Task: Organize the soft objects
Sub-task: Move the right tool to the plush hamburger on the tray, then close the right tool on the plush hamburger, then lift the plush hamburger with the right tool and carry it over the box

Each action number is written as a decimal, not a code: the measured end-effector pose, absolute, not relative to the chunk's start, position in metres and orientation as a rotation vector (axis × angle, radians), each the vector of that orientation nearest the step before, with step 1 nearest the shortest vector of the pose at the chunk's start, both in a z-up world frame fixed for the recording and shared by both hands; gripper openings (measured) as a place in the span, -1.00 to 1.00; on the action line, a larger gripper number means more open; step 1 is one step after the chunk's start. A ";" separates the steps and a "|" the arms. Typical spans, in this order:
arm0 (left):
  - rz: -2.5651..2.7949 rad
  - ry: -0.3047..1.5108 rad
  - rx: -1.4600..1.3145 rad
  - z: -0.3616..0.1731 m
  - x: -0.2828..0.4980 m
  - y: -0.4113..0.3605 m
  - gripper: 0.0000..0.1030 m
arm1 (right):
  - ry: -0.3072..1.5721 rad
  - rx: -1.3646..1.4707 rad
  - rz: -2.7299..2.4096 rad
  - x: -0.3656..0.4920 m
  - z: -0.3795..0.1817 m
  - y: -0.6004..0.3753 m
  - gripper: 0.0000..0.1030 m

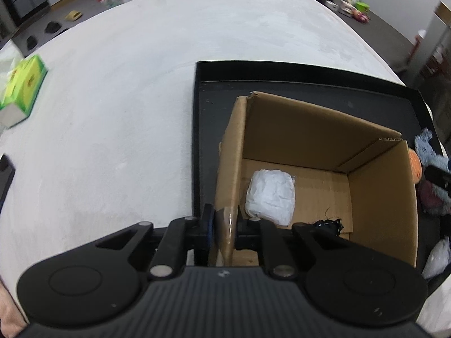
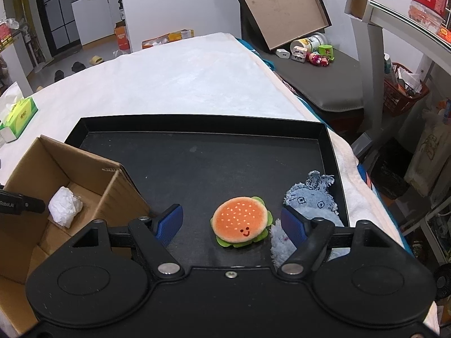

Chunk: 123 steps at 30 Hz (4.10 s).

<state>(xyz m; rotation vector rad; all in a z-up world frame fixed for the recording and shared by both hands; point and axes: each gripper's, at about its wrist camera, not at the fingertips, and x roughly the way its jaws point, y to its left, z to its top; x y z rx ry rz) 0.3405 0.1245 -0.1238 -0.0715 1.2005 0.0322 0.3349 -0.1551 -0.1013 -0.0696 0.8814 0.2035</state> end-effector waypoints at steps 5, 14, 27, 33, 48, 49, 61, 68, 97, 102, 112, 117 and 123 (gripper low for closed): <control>0.092 1.211 -0.152 -0.126 0.342 0.137 -0.77 | 0.879 -0.077 0.215 0.337 -0.106 -0.153 0.47; 0.125 1.210 -0.184 -0.124 0.338 0.142 -0.77 | 0.890 -0.094 0.241 0.350 -0.123 -0.156 0.47; 0.123 1.216 -0.172 -0.123 0.340 0.139 -0.77 | 0.927 -0.119 0.266 0.361 -0.144 -0.159 0.35; 0.114 1.216 -0.159 -0.124 0.339 0.137 -0.76 | 0.943 -0.150 0.264 0.363 -0.151 -0.155 0.10; 0.114 1.217 -0.155 -0.124 0.340 0.136 -0.76 | 0.944 -0.175 0.267 0.365 -0.150 -0.152 -0.11; 0.113 1.217 -0.153 -0.124 0.340 0.136 -0.76 | 0.945 -0.173 0.266 0.365 -0.149 -0.152 -0.11; 0.108 1.215 -0.148 -0.124 0.340 0.136 -0.76 | 0.946 -0.170 0.300 0.349 -0.125 -0.148 -0.12; 0.105 1.215 -0.141 -0.123 0.339 0.135 -0.76 | 0.929 -0.166 0.363 0.329 -0.103 -0.140 -0.12; 0.095 1.224 -0.107 -0.126 0.341 0.129 -0.77 | 0.870 -0.222 0.703 0.286 -0.075 -0.043 -0.11; 0.088 1.223 -0.105 -0.126 0.340 0.130 -0.76 | 0.868 -0.238 0.726 0.283 -0.077 -0.032 0.02; 0.045 1.227 -0.081 -0.126 0.340 0.129 -0.75 | 0.880 -0.234 0.719 0.279 -0.081 -0.033 0.26; 0.024 1.219 -0.044 -0.125 0.336 0.126 -0.73 | 0.880 -0.226 0.706 0.279 -0.079 -0.036 0.26; -0.008 1.209 -0.035 -0.125 0.330 0.129 -0.68 | 0.881 -0.219 0.700 0.277 -0.078 -0.036 0.27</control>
